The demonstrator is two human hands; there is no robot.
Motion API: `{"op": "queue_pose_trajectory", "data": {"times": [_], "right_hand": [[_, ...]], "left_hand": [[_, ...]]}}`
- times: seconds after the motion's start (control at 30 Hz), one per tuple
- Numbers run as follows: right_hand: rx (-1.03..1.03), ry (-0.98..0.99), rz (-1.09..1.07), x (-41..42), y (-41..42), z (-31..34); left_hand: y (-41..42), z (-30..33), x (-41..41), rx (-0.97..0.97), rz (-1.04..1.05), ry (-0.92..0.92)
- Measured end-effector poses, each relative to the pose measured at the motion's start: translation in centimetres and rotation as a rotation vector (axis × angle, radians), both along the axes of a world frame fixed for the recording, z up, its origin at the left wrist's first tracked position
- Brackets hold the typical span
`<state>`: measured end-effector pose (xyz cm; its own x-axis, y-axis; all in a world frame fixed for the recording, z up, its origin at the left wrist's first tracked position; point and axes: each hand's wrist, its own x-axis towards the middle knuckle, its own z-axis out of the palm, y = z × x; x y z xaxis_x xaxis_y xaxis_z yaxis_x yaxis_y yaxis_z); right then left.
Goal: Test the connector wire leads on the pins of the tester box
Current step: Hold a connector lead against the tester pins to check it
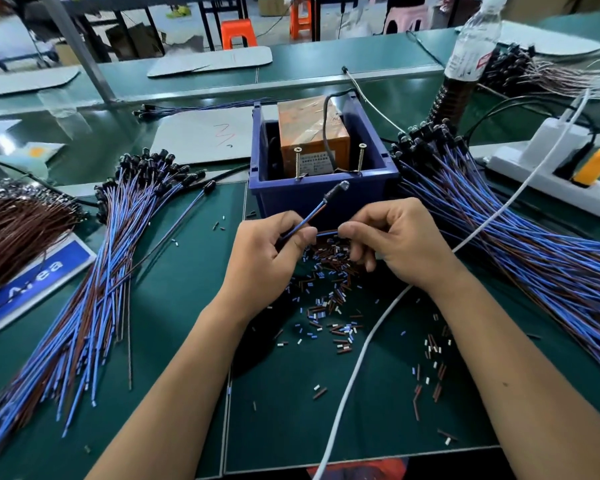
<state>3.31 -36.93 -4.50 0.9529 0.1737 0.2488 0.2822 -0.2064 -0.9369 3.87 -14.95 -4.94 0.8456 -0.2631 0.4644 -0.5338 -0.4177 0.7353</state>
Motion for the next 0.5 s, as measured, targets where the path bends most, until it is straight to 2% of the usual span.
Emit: {"op": "queue_pose_trajectory", "data": {"times": [0.17, 0.3, 0.43, 0.5], "right_hand": [[-0.024, 0.019, 0.014, -0.2, -0.7, 0.6], [0.025, -0.024, -0.075, -0.2, -2.6, 1.0], [-0.013, 0.021, -0.002, -0.6, -1.5, 1.0], [0.047, 0.01, -0.009, -0.7, 0.1, 0.8]], "left_hand": [[0.7, 0.5, -0.1, 0.04, 0.013, -0.026], [2.8, 0.8, 0.5, -0.122, 0.086, 0.018], [2.0, 0.8, 0.2, -0.19, 0.054, 0.034], [1.0, 0.6, -0.1, -0.243, 0.051, 0.039]]}}
